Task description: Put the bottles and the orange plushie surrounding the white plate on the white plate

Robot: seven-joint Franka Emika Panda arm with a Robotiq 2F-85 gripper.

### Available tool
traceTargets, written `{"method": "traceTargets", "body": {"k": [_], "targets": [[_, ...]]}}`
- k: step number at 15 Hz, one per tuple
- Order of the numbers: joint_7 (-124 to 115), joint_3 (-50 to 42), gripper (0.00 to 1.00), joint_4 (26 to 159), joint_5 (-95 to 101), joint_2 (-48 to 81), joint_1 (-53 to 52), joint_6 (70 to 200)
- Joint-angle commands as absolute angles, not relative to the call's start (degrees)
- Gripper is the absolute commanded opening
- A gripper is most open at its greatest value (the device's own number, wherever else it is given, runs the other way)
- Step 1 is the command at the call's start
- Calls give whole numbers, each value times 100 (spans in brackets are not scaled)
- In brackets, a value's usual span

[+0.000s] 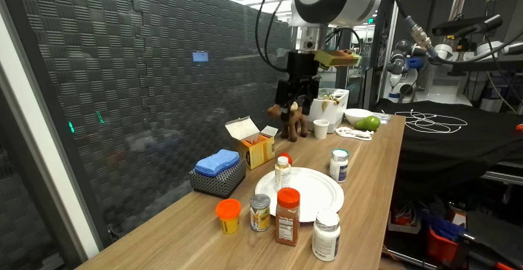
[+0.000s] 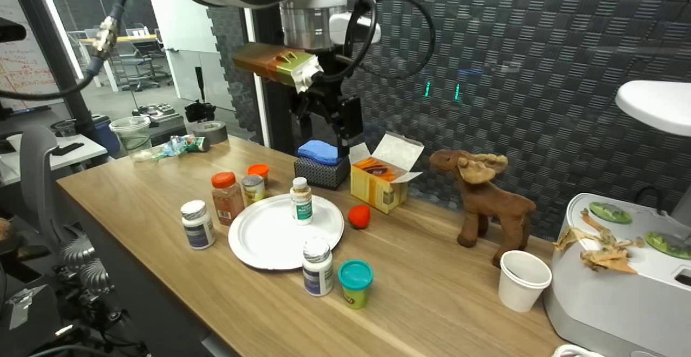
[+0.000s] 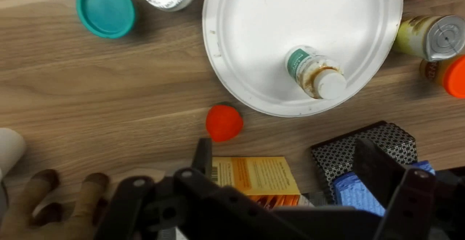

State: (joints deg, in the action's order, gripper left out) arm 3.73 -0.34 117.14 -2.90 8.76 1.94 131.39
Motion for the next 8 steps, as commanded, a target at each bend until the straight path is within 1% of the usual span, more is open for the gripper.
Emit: {"method": "traceTargets", "body": {"k": [1,7,8], "targets": [[374,-83,100,11760,-291,736,215,13085],[375,-102,100,11904,-291,513,235,13034],[84,-142,100,12036,-174,512,235,13377]]}}
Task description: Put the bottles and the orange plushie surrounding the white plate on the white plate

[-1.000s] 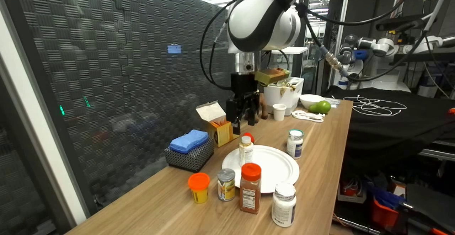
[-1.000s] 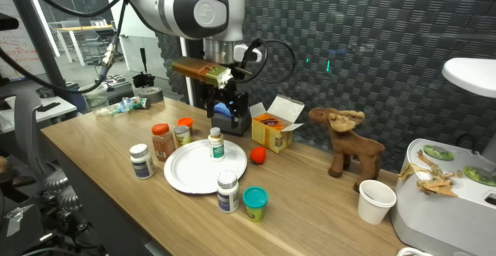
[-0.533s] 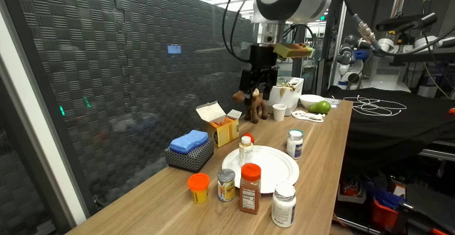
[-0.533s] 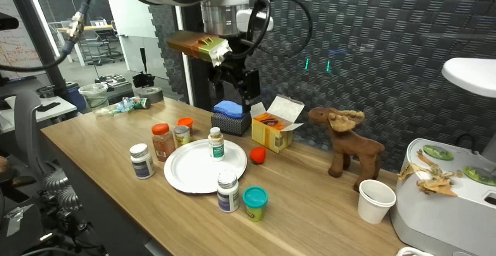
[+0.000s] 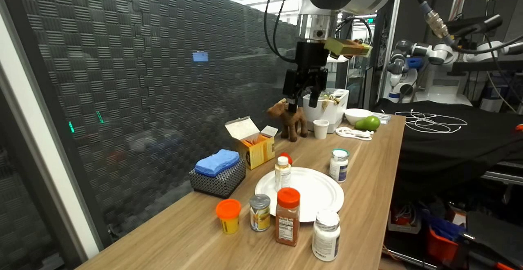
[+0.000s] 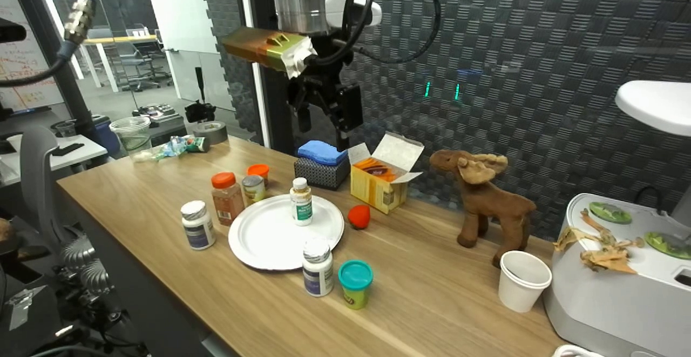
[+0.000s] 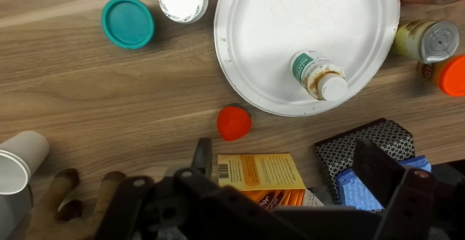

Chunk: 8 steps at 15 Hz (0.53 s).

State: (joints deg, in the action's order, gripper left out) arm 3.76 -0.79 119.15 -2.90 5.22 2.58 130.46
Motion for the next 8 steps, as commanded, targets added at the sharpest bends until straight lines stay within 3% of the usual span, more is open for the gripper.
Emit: {"method": "traceTargets", "body": {"k": [1,8], "targets": [[-139,-182,100,12142,-69,520,237,13596],[-1529,-534,100,12695,597,673,281,13935]]}}
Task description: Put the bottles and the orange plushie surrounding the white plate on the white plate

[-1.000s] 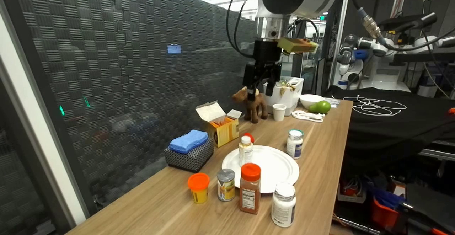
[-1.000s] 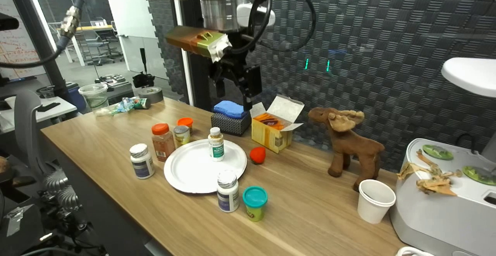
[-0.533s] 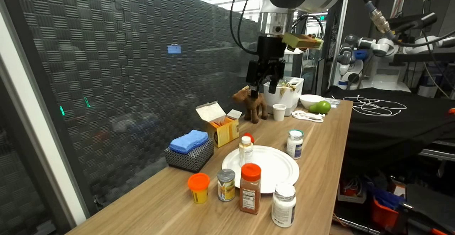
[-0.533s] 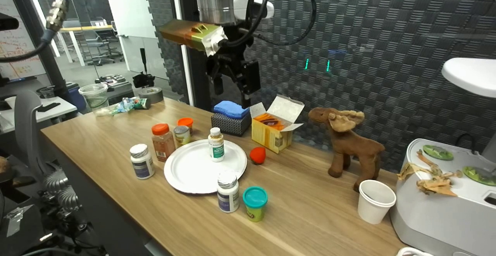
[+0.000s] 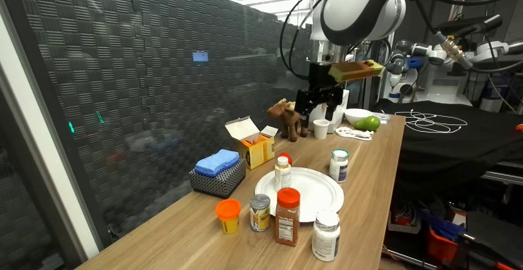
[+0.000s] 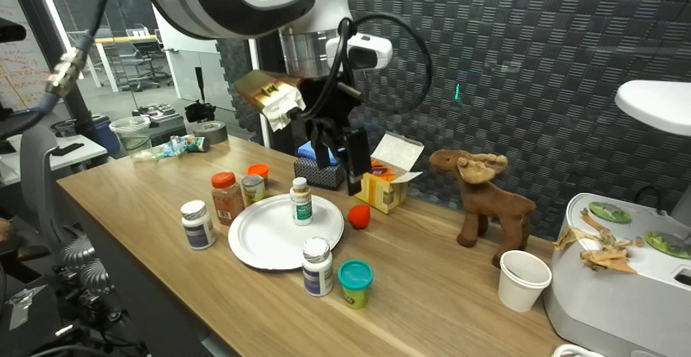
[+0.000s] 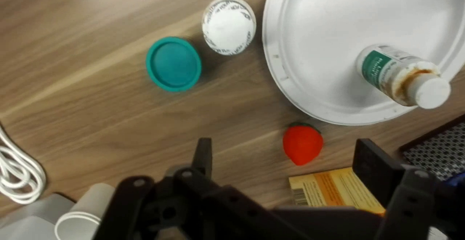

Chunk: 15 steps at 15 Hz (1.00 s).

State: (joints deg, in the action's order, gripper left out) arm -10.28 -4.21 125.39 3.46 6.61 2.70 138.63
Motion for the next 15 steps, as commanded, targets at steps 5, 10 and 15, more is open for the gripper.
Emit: {"method": "traceTargets", "body": {"k": [5,10,15], "targets": [[-1668,-663,100,12577,470,1007,331,13444],[-1447,-652,100,12436,206,1328,417,13064],[-1368,-630,85,12359,-40,1421,434,12951]]}}
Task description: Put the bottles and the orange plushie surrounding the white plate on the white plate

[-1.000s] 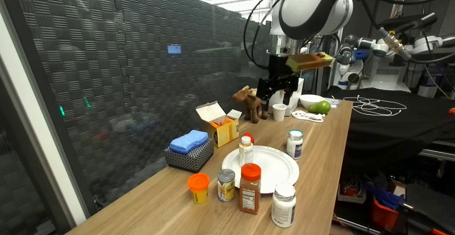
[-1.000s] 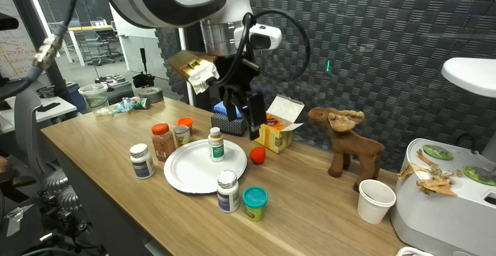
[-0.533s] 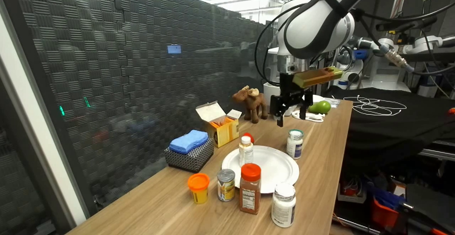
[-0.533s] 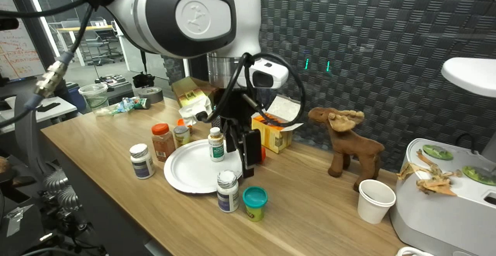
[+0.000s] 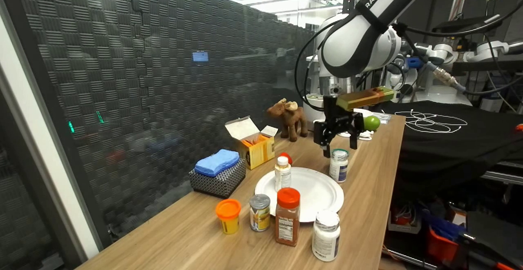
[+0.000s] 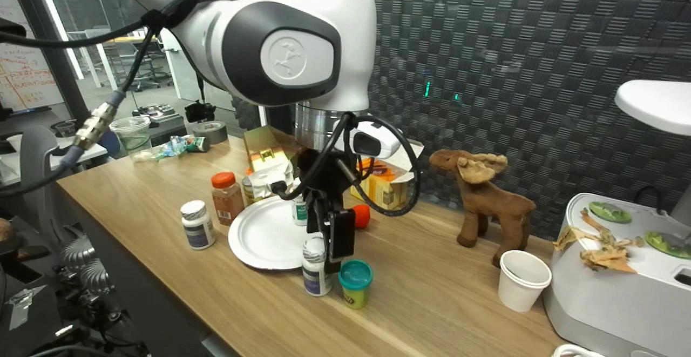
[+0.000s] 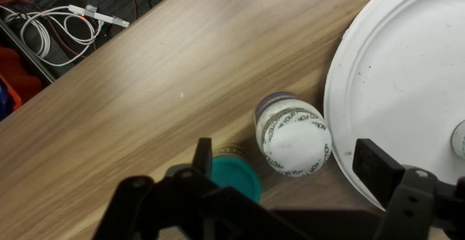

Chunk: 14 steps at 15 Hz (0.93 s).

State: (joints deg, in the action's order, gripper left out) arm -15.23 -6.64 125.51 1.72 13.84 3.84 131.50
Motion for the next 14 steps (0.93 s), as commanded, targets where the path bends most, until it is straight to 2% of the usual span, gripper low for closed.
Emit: {"method": "traceTargets", "body": {"k": [1,4,8,14], "targets": [[-1378,-633,74,12347,-73,1428,432,12941],[-1364,-626,49,12321,-212,1432,441,12871],[-1383,-627,20,12378,-342,1333,433,12774],[-1606,-619,19,12522,-127,859,298,12909]]}}
